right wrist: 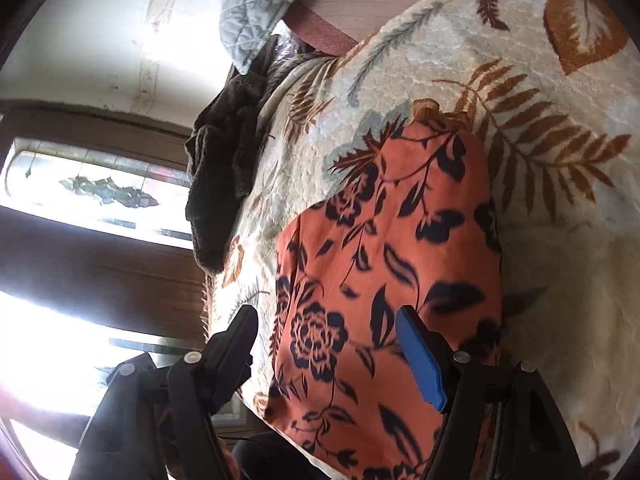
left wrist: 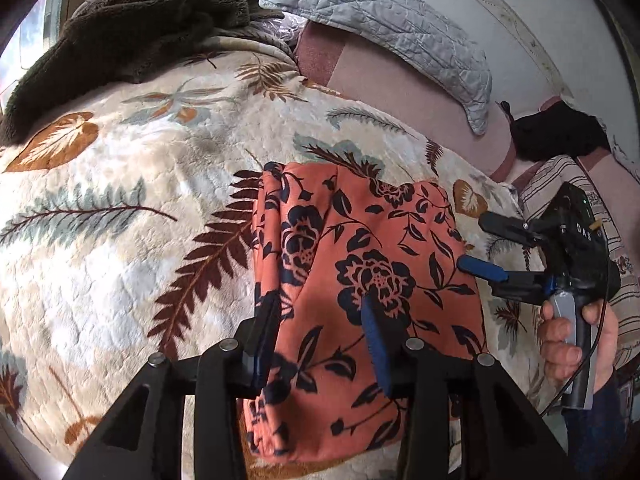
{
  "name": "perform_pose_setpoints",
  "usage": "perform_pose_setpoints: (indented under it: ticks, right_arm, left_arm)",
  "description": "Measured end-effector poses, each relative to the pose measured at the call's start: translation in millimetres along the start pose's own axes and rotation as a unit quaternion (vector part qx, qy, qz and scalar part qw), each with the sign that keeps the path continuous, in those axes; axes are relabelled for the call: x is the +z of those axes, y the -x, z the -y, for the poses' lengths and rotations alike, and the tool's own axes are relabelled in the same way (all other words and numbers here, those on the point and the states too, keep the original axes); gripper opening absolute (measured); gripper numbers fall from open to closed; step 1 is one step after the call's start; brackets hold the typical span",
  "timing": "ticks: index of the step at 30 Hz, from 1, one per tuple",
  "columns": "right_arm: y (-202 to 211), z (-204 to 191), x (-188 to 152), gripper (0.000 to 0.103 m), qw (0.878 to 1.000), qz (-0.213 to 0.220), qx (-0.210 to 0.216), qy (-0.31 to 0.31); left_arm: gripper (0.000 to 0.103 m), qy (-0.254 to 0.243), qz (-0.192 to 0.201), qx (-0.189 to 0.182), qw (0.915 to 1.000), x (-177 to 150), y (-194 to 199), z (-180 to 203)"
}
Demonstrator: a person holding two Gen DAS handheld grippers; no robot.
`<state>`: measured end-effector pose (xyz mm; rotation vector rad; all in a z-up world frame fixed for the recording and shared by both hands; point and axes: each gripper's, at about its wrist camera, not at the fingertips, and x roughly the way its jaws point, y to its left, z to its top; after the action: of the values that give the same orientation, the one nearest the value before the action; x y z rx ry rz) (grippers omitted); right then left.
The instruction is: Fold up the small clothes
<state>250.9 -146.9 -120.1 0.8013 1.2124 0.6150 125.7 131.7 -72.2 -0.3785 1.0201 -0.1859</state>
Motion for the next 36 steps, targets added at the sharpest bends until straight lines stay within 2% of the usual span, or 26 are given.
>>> perform_pose_setpoints:
  ticks: [4, 6, 8, 12, 16, 19, 21, 25, 29, 33, 36]
  right_arm:
    - [-20, 27, 41, 0.074, 0.999, -0.005, 0.024, -0.038]
    - [-21, 36, 50, 0.074, 0.998, 0.014, 0.019, -0.059]
    - [-15, 29, 47, 0.074, 0.998, 0.029, 0.026, -0.053]
    - [17, 3, 3, 0.074, 0.998, 0.045, 0.033, -0.004]
    - [41, -5, -68, 0.077, 0.998, 0.037, 0.042, 0.019]
    - [36, 9, -107, 0.077, 1.000, 0.017, 0.004, 0.010]
    - [38, 8, -121, 0.077, 1.000, 0.019, -0.002, 0.003]
    - [42, -13, -135, 0.079, 0.999, 0.035, 0.008, 0.028]
    - [21, 2, -138, 0.079, 0.999, 0.021, -0.027, 0.001]
    - [30, -9, -138, 0.079, 0.999, 0.037, -0.009, 0.012]
    - [30, -21, -128, 0.079, 0.999, 0.037, -0.008, 0.031]
  left_arm:
    - [0.042, -0.006, -0.028, 0.040, 0.9988, -12, -35, -2]
    - [0.043, -0.013, -0.011, 0.040, 0.9990, -20, -35, -4]
    - [0.042, -0.019, -0.009, 0.046, 0.9987, -20, -29, -1]
    - [0.042, -0.018, -0.002, 0.046, 0.9988, -29, -11, -2]
    - [0.043, -0.013, -0.011, 0.062, 0.9979, -49, -6, -7]
    - [0.043, -0.007, -0.018, 0.072, 0.9972, -61, -4, -8]
    - [0.043, -0.009, -0.010, 0.074, 0.9972, -67, 5, -6]
    - [0.048, -0.006, -0.014, 0.085, 0.9963, -78, 1, -11]
    - [0.052, 0.025, -0.019, 0.070, 0.9970, -85, 2, -22]
    - [0.052, 0.005, 0.000, 0.072, 0.9974, -85, 17, -16]
    - [0.052, 0.000, -0.004, 0.087, 0.9962, -84, 12, -17]
